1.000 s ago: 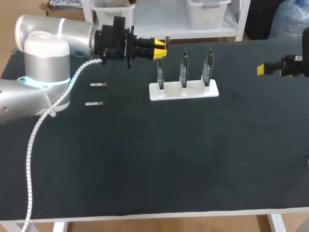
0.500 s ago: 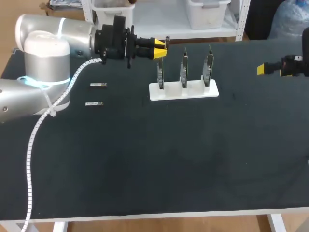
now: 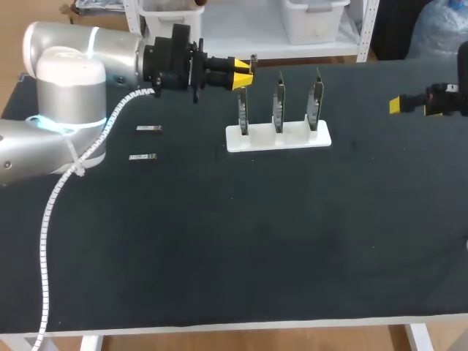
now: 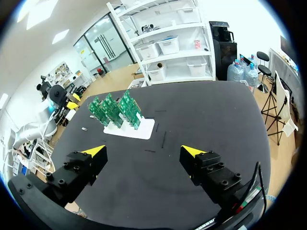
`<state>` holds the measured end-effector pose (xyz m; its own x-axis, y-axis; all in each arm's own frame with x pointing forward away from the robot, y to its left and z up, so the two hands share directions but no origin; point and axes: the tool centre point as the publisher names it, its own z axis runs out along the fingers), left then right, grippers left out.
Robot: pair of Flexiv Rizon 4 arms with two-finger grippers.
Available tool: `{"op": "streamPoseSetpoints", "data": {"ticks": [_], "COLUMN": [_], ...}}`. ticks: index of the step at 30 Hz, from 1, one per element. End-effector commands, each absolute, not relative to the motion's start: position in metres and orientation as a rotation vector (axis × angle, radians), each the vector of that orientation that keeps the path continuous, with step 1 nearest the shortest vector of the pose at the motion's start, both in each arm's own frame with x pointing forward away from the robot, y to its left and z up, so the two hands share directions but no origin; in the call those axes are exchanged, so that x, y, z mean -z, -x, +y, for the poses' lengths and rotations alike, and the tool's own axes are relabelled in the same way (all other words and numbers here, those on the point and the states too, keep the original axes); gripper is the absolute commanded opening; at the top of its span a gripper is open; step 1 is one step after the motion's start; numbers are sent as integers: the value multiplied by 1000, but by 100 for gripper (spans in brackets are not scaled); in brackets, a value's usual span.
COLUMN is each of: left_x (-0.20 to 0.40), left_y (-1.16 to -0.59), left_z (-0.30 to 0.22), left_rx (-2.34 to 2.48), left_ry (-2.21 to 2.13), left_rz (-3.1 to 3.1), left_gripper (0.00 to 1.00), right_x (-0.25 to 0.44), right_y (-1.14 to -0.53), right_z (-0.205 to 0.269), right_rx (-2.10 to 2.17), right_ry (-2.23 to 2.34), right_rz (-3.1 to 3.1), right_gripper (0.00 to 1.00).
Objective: Pick up the optical module with the left hand, and insert it into the network port with the right hand.
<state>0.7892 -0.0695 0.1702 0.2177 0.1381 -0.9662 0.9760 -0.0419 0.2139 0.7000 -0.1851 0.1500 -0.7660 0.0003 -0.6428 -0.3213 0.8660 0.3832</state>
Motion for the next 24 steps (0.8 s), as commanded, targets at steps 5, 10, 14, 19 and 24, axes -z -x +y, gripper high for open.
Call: {"op": "streamPoseSetpoints", "data": {"ticks": [5,10,14,19,24], "left_x": [-172,-171,-170,-169,-167], "left_y": [-794,-798,-802,-804,-803], "left_z": [-60,-67,-74,-76,-72], "left_rx": [989,1006,1017,1023,1024], "left_ry": [-1448,-1461,-1472,-1479,-1479], "left_rz": [1140,1135,1129,1132,1152], "left_gripper": [0,0,0,0,0], "right_x": [-150,-150,-150,-150,-150], "right_y": [-700,-700,-700,-700,-700], "right_z": [-185,-185,-185,-185,-185], "right_rx": [-636,-636,-636,-636,-636], "right_ry": [231,231,231,231,231], "right_rz": [2374,2374,2374,2374,2374], "right_gripper": [100,100,100,100,100]}}
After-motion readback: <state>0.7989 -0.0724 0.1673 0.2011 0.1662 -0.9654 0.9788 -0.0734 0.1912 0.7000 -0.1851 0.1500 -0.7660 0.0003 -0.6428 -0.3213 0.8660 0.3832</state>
